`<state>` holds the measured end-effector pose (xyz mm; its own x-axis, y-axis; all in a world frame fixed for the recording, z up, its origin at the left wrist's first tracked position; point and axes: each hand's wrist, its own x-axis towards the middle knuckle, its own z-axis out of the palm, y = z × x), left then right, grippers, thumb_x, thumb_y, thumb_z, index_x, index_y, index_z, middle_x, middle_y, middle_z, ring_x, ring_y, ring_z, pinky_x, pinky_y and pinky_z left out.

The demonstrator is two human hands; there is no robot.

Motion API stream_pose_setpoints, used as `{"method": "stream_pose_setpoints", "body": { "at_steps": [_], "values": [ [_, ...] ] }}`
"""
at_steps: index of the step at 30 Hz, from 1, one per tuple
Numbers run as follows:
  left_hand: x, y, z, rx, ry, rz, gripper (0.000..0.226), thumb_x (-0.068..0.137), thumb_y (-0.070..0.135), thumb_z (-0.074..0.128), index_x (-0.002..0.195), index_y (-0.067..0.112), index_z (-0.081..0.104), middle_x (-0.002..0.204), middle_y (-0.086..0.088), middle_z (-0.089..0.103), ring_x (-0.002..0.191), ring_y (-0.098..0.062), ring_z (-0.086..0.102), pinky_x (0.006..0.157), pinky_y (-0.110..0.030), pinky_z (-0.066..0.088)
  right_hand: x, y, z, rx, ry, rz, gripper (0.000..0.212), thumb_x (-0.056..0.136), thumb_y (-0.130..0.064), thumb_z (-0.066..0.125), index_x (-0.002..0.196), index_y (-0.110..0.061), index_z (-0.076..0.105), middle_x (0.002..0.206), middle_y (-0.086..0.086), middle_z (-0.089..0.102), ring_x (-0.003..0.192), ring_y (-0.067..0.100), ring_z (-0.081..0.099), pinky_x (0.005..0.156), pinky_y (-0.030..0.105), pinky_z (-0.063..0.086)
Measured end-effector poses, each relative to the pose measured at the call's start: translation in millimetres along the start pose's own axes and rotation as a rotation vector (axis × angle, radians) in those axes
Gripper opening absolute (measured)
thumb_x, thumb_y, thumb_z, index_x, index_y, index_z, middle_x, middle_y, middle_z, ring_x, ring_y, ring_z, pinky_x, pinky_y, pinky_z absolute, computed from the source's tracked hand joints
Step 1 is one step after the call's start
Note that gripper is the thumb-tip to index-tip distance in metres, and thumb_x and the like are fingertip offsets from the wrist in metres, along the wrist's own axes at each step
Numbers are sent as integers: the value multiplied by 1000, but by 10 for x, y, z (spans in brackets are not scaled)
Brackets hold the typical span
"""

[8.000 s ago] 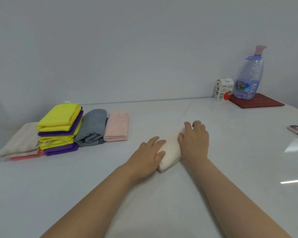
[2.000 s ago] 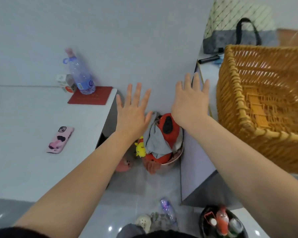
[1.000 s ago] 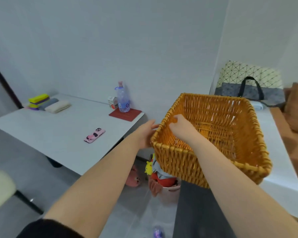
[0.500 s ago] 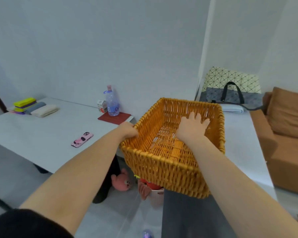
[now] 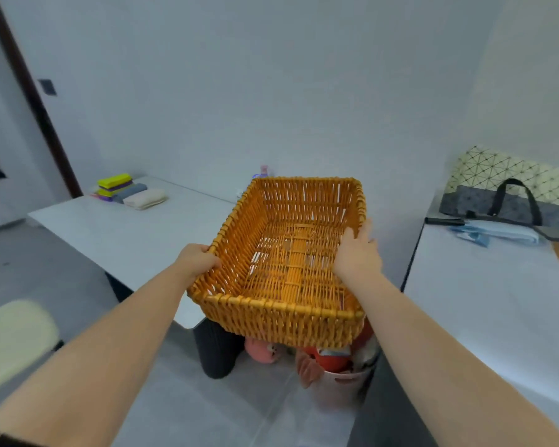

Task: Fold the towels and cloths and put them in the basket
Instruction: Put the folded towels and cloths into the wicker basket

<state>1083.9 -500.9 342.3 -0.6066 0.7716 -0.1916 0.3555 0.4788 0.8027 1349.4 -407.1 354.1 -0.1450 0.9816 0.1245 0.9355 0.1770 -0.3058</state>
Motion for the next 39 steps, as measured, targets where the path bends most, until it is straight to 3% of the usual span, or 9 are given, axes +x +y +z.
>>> {"method": "stream_pose_setpoints", "body": {
  "at_steps": [3, 5, 7, 11, 14, 17, 20, 26, 39],
  "values": [
    [236, -418, -620, -14, 65, 5, 9, 81, 5, 64, 86, 12, 64, 90, -14, 66, 84, -29, 65, 74, -33, 52, -23, -663, 346, 25, -26, -30, 39, 89, -12, 52, 125, -12, 37, 156, 14, -3, 107, 37, 53, 78, 40, 48],
    [404, -685, -1055, -3, 103, 11, 8, 81, 5, 62, 83, 12, 64, 86, -12, 66, 83, -28, 65, 73, -32, 50, -59, -1134, 597, 30, -53, -43, 39, 87, -18, 58, 122, -14, 39, 152, 14, 11, 97, 33, 58, 75, 38, 46],
    [570, -948, -1517, 5, 139, 5, 9, 80, 3, 61, 77, 12, 64, 81, -11, 65, 79, -26, 64, 71, -30, 49, -76, -1655, 868, 34, -69, -72, 43, 84, -18, 63, 121, -16, 40, 152, 15, 10, 90, 30, 58, 69, 35, 43],
    [985, -1466, -2343, 57, 207, -27, 12, 76, 2, 60, 67, 9, 64, 72, -12, 65, 73, -28, 63, 72, -34, 53, -32, -2653, 1365, 62, -76, -129, 41, 85, -15, 56, 123, -17, 40, 155, 17, 7, 104, 34, 57, 75, 37, 45],
    [1294, -1722, -2685, 117, 216, -27, 17, 76, 5, 58, 60, 11, 59, 65, -10, 62, 69, -28, 62, 66, -33, 52, 33, -3086, 1640, 70, -92, -157, 38, 86, -15, 55, 121, -17, 41, 150, 17, 17, 99, 35, 58, 75, 37, 44],
    [1658, -1906, -2859, 139, 196, -42, 21, 76, 7, 59, 56, 14, 54, 60, -6, 57, 63, -25, 58, 62, -30, 47, 241, -3388, 1907, 72, -114, -191, 36, 85, -20, 56, 118, -17, 43, 144, 16, 23, 86, 32, 59, 67, 34, 42],
    [2185, -2075, -3001, 126, 182, -42, 16, 74, 8, 58, 59, 13, 58, 66, -13, 64, 71, -30, 64, 71, -40, 55, 601, -3711, 2185, 77, -118, -219, 39, 81, -22, 60, 117, -18, 44, 141, 13, 26, 80, 30, 59, 66, 35, 46],
    [3580, -2186, -3221, 121, 156, -28, 14, 76, 11, 60, 84, 8, 71, 80, -12, 71, 77, -28, 68, 79, -43, 57, 1540, -4382, 2890, 102, -121, -159, 44, 80, -16, 58, 121, -22, 42, 145, 10, 22, 85, 29, 59, 65, 34, 46],
    [6370, -2108, -3398, 261, -54, 31, 14, 80, 12, 55, 83, 12, 69, 84, -11, 70, 80, -28, 66, 80, -40, 56, 3237, -5492, 3851, 17, -165, 34, 34, 82, -17, 57, 114, -16, 46, 143, 15, 24, 93, 30, 57, 70, 35, 45]
  ]
}}
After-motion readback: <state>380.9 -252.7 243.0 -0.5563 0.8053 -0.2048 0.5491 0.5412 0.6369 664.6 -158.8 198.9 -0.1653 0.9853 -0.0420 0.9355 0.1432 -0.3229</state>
